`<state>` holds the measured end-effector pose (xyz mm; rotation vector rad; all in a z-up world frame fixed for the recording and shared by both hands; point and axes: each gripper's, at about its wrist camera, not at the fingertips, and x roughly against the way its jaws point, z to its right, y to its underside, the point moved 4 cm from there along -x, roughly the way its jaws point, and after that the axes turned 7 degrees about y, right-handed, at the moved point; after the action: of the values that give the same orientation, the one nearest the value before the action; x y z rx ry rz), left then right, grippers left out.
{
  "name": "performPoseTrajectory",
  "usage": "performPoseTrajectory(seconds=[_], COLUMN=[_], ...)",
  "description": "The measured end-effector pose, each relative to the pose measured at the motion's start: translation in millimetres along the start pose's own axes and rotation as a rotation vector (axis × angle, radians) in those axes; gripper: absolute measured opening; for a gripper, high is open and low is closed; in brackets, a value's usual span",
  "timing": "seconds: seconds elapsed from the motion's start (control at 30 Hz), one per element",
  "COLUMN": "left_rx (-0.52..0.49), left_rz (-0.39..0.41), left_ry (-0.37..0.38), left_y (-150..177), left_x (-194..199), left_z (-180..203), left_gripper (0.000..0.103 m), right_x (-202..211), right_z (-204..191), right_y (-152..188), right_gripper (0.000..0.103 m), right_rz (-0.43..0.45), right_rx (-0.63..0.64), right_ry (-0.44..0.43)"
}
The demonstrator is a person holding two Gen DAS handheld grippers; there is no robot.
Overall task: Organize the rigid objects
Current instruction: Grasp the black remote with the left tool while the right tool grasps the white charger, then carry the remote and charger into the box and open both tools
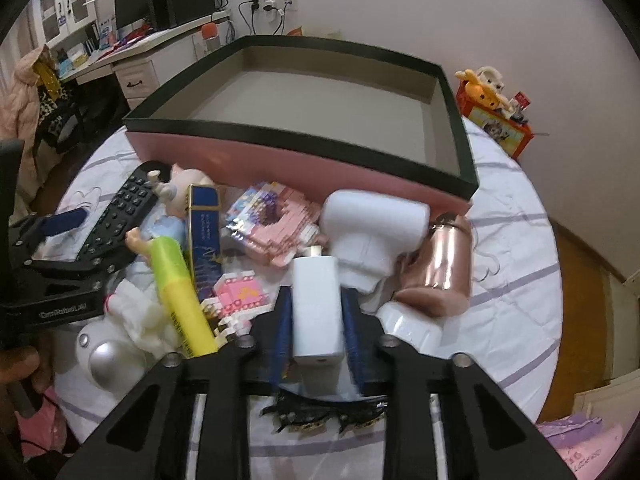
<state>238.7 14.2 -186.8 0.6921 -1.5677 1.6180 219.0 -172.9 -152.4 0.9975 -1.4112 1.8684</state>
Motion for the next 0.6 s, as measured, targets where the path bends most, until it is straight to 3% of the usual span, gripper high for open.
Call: performPoseTrajectory(seconds=[0.1, 0.13, 0.37, 0.6], left_rx=[-0.016, -0.016, 0.05, 0.074], left_rz=[0.002, 0.001, -0.01, -0.002], left_ry=[0.033, 0.044, 0.133, 0.157], left_y=[1, 1, 3, 6], left_x=[5, 6, 12, 23], left_z=[4, 5, -9, -12], left_gripper=[0.045, 0.044, 0.044, 0.044], right_x=[4, 5, 16, 26], right_z=[2, 3, 11, 15], right_y=[3, 4, 9, 10], right_gripper=[0.023, 0.023, 0.023, 0.023], right_rz=[0.001, 0.002, 0.016, 0.031], right_rx=[-0.024, -0.032, -0.078, -0.103], right_ry=[-0.005, -0.007, -0.022, -0.01])
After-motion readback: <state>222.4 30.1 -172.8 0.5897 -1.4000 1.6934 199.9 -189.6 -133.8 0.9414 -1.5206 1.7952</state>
